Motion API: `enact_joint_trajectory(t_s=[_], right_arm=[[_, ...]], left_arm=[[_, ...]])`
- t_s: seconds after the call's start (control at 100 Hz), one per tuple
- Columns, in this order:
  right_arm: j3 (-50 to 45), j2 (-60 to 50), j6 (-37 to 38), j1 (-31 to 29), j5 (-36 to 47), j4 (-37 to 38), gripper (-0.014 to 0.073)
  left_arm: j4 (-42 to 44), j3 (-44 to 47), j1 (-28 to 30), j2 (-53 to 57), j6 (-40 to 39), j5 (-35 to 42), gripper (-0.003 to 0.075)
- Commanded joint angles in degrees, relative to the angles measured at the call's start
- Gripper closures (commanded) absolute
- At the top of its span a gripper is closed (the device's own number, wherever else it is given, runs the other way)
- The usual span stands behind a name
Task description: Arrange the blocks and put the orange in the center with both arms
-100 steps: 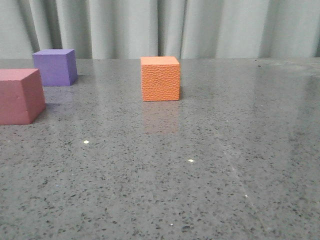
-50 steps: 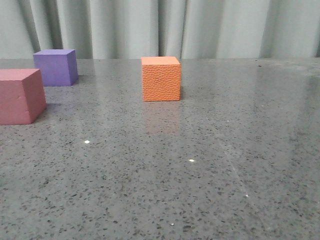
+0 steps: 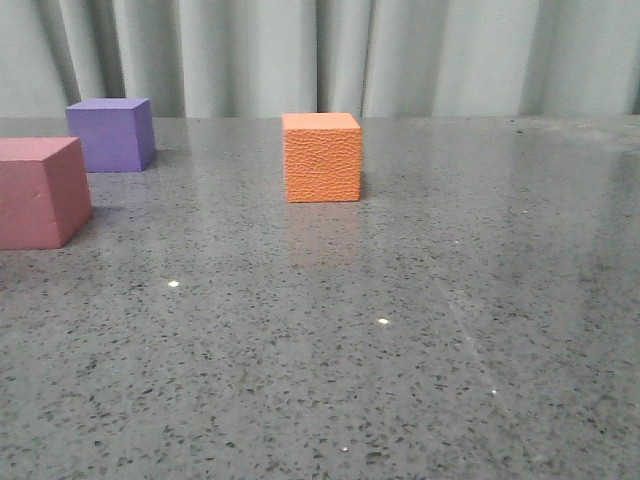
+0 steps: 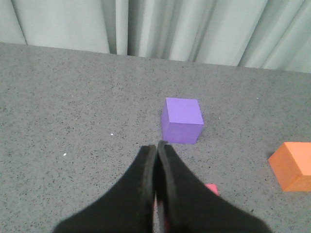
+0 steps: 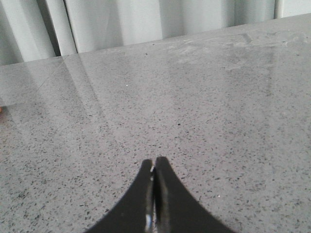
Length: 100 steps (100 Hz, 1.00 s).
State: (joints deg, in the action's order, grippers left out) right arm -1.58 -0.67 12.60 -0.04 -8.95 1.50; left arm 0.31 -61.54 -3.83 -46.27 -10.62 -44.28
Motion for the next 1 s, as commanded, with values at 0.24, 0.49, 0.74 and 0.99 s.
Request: enact_joint_trajectory(t_s=[0.24,0.49,0.74,0.99], right_arm=[[0.8,-1.1,-0.4,-0.3,5.0,0.8,0.0661],[0.8,-1.1,-0.4,-0.3,5.0,0.8,0.0661],[0.8,-1.1,-0.4,-0.3,5.0,0.8,0.0661],[0.8,-1.1,-0.4,-0.3,5.0,0.8,0.0661]], left_arm=[[-1.6,-2.0,-0.3,-1.0,6.3,1.5,0.0145],[-3.4,-2.0,-0.3,-1.1,6.5,-0.1,0.0092],[-19.0,-2.6,-0.3,-2.5,10.6,4.3,0.0092],[-17.8,-8.2,-10.9,-11.0,7.1,8.5,0.0102]])
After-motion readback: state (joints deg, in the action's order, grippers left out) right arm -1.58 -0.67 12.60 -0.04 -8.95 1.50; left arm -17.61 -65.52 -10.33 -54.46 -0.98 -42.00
